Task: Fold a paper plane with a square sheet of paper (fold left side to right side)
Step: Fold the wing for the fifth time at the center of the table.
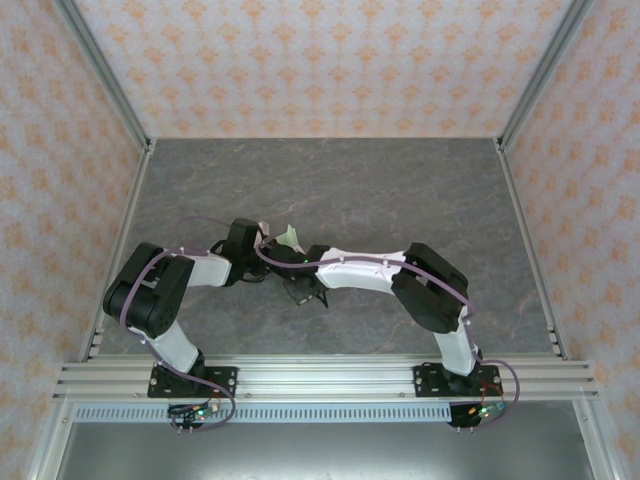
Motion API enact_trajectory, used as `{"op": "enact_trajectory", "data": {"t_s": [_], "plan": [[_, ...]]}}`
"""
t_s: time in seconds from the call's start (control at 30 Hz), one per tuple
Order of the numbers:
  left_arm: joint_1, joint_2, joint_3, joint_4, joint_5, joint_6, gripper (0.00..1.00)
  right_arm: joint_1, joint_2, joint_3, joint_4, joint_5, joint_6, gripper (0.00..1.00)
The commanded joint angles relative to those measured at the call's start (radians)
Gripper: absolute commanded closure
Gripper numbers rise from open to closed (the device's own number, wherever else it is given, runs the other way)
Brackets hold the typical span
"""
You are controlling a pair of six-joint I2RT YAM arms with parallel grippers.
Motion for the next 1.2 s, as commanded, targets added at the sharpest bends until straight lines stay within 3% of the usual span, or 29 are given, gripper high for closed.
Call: {"op": "enact_trajectory", "data": {"t_s": [0.0, 0.23, 0.33, 0.5, 0.7, 0.8, 0.93, 1.17], "plan": [[0.007, 0.013, 0.018, -0.015, -0.023, 0.022, 1.00, 0.018, 0.003, -0.006, -0.053, -0.008, -0.014, 0.85], [0.006, -0.005, 0.021, -0.041, -0.022, 0.048, 1.00, 0.011, -0.139, -0.052, 0.045, -0.058, -0.018, 0.65], [0.007, -0.014, 0.025, -0.056, -0.025, 0.059, 1.00, -0.032, -0.209, -0.108, 0.116, -0.142, -0.006, 0.62], [0.007, -0.012, 0.033, -0.063, -0.024, 0.070, 1.00, -0.170, -0.314, -0.264, 0.322, -0.371, 0.090, 0.63], [0.011, -0.017, 0.042, -0.083, -0.025, 0.091, 1.00, -0.288, -0.362, -0.391, 0.534, -0.525, 0.212, 0.72], [0.018, -0.020, 0.042, -0.090, -0.019, 0.101, 1.00, -0.329, -0.344, -0.449, 0.691, -0.607, 0.311, 0.72], [0.024, -0.032, 0.041, -0.104, -0.018, 0.114, 1.00, -0.363, -0.288, -0.475, 0.855, -0.672, 0.418, 0.56], [0.025, -0.037, 0.036, -0.111, -0.016, 0.120, 1.00, -0.387, -0.163, -0.334, 0.869, -0.649, 0.488, 0.35]]}}
